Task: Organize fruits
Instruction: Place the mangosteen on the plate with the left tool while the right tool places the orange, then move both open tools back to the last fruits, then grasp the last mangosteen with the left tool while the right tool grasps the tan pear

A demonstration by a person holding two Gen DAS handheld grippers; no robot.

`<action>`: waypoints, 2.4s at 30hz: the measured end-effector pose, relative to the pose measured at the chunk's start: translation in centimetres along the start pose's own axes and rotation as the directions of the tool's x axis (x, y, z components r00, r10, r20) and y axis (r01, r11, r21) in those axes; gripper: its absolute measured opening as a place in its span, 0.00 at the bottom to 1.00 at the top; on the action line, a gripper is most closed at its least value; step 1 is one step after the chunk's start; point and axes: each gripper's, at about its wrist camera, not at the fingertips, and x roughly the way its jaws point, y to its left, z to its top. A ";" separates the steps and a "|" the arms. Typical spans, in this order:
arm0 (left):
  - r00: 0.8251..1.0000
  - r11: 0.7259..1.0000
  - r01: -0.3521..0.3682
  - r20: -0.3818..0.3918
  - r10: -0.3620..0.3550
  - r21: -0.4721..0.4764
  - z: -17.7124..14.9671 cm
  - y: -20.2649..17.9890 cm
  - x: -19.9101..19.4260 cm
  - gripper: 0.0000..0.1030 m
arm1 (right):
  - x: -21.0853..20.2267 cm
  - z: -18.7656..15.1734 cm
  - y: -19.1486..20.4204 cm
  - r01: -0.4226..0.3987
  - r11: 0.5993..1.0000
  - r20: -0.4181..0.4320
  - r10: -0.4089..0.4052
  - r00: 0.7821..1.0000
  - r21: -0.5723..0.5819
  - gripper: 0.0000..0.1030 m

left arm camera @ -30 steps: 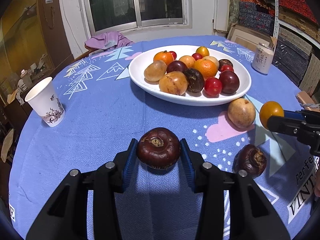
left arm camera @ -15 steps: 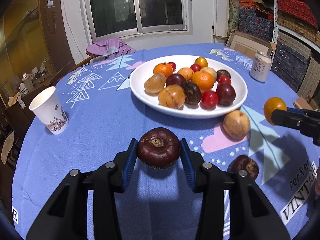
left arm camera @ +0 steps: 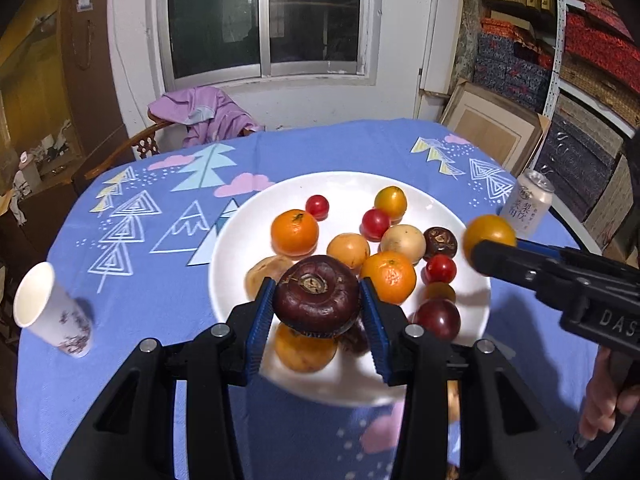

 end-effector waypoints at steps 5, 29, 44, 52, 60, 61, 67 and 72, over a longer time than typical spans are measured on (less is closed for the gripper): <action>1.000 1.000 -0.002 -0.025 0.002 -0.030 0.8 0.1 3.1 0.43 | 3.8 1.3 -0.3 0.017 1.000 -0.033 -0.017 0.999 0.015 0.36; 1.000 0.987 0.015 -0.026 -0.011 0.158 -12.4 -5.6 -6.7 0.83 | -6.8 -7.6 -4.0 -0.041 0.988 0.030 0.037 0.999 0.148 0.66; 0.993 0.977 0.049 -0.118 -0.025 0.209 -13.8 -7.4 -4.5 0.74 | -6.6 -8.2 -3.2 -0.070 0.990 0.000 0.071 0.998 0.125 0.68; 0.990 0.972 0.086 -0.126 -0.060 0.219 -13.7 -7.2 -4.4 0.43 | -6.2 -8.3 -3.0 -0.061 0.991 -0.012 0.063 0.998 0.117 0.68; 0.997 0.992 -0.033 -0.069 0.041 0.125 -13.3 -1.5 -6.1 0.43 | -5.2 -9.2 -1.0 -0.045 0.999 -0.052 0.046 0.998 0.010 0.68; 0.996 0.993 -0.048 -0.067 0.055 0.112 -13.4 -0.6 -6.2 0.43 | -5.0 -9.4 -0.5 -0.039 0.999 -0.056 0.038 0.998 -0.013 0.68; 0.996 0.997 -0.068 -0.061 0.070 0.037 -13.0 2.4 -6.3 0.43 | -3.3 -10.7 2.8 0.043 0.986 -0.052 -0.052 0.997 -0.161 0.68; 0.997 0.997 -0.047 -0.058 0.050 0.054 -13.1 1.9 -6.3 0.43 | -1.2 -10.7 4.3 0.088 0.974 -0.070 -0.104 0.992 -0.207 0.68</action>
